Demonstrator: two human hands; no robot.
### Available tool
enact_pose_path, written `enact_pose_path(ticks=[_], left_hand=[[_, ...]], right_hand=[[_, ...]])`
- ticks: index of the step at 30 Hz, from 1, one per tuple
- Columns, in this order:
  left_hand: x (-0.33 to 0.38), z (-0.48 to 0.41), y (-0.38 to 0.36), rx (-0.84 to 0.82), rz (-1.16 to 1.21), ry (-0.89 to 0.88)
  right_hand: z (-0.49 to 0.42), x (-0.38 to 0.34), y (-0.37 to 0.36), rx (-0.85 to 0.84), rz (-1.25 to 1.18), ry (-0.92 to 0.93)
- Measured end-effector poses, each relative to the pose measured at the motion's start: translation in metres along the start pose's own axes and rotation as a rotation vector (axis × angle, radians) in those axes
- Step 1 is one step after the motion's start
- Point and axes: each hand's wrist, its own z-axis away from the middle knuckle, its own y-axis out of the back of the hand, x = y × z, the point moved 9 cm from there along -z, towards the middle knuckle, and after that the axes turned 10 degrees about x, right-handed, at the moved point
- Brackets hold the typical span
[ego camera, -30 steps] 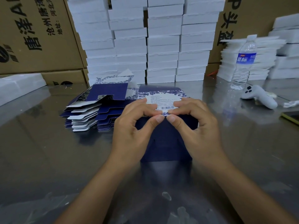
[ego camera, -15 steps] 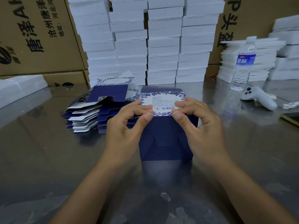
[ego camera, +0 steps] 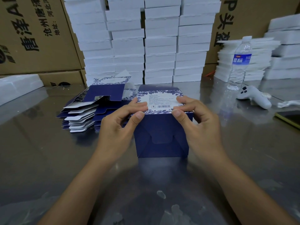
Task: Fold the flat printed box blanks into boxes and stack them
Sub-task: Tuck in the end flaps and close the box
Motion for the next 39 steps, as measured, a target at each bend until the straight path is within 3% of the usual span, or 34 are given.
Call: enact_pose_path(ticks=[12,27,33,39], left_hand=[[-0.002,-0.001,0.000,-0.019,0.010,0.009],[-0.006,-0.003,0.002,-0.003,0.063,0.104],[-0.009,-0.003,0.003,0.014,0.069,0.066],[-0.033,0.011,-0.007,-0.066,0.010,0.145]], right_hand=[[0.000,0.008,0.001,-0.033,-0.064,-0.135],[-0.002,0.017,-0.003,-0.084,-0.077,-0.159],[-0.003,0.016,-0.005,-0.082,-0.091,-0.136],[0.012,0.021,-0.018,-0.289,0.104,-0.097]])
